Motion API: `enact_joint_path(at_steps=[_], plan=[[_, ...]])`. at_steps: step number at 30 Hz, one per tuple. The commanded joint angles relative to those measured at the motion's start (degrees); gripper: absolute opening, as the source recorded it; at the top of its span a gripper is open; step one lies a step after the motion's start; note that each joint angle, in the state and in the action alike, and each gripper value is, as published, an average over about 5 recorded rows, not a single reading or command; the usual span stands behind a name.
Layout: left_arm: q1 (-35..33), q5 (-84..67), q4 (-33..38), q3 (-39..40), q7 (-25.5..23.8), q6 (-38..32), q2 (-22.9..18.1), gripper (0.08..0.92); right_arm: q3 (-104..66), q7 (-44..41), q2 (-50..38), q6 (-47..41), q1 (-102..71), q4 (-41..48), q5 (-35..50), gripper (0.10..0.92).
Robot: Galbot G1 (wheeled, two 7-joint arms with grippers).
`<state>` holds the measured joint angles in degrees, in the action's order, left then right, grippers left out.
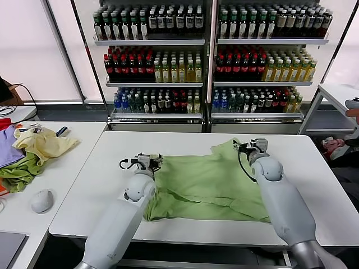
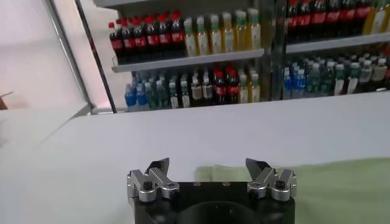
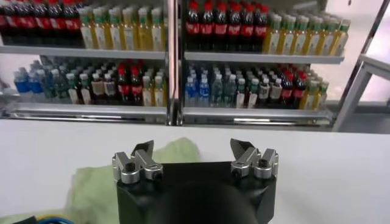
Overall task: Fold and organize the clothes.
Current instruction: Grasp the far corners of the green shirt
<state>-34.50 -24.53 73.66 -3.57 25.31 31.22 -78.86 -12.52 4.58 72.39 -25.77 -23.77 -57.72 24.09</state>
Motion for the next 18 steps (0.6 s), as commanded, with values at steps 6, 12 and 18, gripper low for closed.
enact_joint_path(at_steps=[6,12,18], plan=[[3.61,-0.40,-9.41,1.56,-0.50,2.09,-2.53,0.821,1.12,-2.42,5.09,0.46,5.92,14.99,-3.45,0.817],[2.45,-0.77,-8.78,2.17,-0.63,2.16,-2.11,0.706,0.97,-4.30,5.40,-0.62,5.36,15.33,-2.80,0.699],[1.24,-1.78,-7.18,2.57,-1.05,2.15,-1.19,0.533,0.04,-4.74,5.06,-2.74,5.15,14.81,1.17,0.518]])
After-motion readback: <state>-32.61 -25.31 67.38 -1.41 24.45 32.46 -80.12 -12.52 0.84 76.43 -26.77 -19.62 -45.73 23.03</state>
